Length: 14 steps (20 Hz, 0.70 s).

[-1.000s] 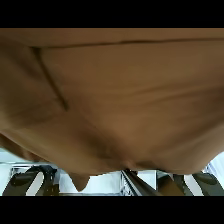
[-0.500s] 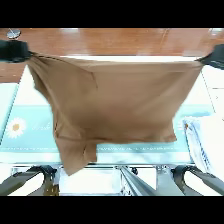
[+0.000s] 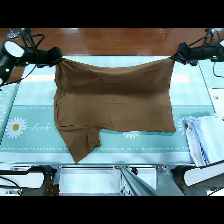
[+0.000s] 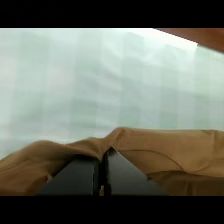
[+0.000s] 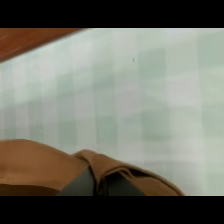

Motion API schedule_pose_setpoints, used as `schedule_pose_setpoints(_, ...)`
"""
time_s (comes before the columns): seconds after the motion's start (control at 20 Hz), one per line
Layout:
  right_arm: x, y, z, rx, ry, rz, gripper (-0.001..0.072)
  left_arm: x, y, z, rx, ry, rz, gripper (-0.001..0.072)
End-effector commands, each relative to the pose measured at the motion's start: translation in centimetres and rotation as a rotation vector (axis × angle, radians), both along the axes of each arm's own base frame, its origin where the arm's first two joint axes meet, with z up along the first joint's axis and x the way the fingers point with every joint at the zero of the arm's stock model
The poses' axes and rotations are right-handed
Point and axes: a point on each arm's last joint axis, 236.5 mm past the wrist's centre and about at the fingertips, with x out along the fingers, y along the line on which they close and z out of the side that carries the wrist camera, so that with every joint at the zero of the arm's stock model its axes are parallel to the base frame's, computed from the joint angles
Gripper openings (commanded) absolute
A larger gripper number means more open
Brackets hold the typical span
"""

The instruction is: Fold the shirts.

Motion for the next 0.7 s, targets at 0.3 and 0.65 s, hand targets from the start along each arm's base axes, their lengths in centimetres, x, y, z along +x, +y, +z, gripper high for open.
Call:
schedule_pose_setpoints(0.3,-4.9,0.0,-4.0,0.088,0.272,0.210,0.0030,-5.7,1.0,-3.4,-0.070,0.290,-0.143,0.0026)
schedule_pose_setpoints(0.65,-12.0,-2.2,-11.7,-0.095,0.601,0.257,0.0030,-16.0,-0.1,-11.1,-0.086,0.653,-0.329,0.0026)
